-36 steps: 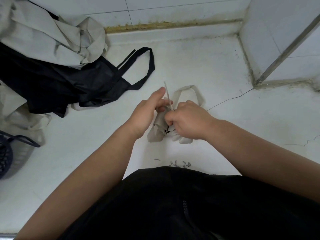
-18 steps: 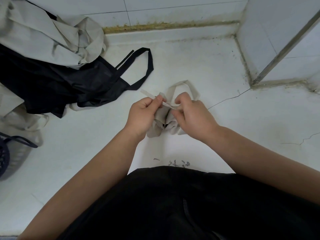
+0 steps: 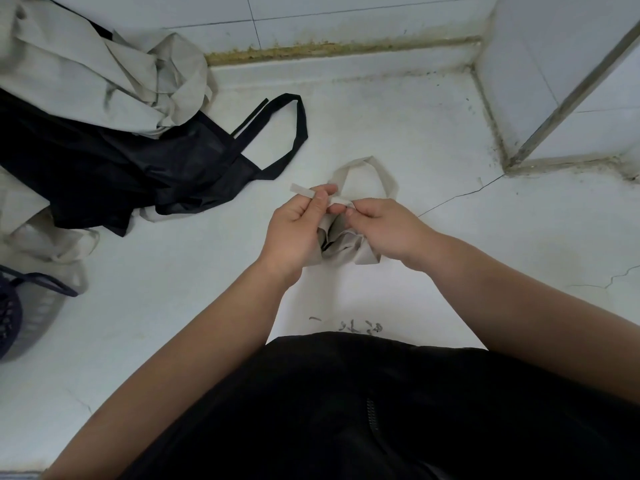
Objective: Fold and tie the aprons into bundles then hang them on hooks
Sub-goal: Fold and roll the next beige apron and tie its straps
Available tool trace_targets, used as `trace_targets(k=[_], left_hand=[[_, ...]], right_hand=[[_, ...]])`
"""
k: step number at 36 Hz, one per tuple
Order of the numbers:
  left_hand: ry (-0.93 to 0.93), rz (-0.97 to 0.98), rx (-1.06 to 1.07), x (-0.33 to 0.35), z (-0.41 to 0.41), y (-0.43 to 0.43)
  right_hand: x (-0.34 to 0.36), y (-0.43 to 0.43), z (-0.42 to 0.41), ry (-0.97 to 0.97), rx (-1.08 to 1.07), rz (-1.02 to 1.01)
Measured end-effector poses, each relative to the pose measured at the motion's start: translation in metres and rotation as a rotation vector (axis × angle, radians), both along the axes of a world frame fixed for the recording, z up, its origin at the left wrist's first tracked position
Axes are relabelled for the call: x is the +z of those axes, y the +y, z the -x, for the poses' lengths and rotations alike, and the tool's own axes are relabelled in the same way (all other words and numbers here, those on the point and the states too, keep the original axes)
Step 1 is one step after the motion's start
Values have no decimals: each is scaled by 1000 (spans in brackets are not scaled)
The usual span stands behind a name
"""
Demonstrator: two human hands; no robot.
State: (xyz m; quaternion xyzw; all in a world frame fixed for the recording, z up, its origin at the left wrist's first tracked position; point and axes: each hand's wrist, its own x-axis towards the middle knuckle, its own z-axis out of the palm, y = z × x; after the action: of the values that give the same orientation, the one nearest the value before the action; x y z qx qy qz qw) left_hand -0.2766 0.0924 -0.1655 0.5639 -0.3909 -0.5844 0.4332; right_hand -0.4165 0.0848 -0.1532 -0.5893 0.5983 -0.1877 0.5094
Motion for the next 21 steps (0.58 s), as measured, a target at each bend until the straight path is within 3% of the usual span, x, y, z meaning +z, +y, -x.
trace_targets(k=[5,10,21], left_hand=[[24,-18,-42,-1,-3,-4],[-83,0,-129,-2,-10,-12],[-316,41,-148,-2,-16,-21]], right_hand=[[1,-4,0,-172,-54,-26],[2,-2,5,-340,-120,21],[8,-5,11,-271,-10,6]])
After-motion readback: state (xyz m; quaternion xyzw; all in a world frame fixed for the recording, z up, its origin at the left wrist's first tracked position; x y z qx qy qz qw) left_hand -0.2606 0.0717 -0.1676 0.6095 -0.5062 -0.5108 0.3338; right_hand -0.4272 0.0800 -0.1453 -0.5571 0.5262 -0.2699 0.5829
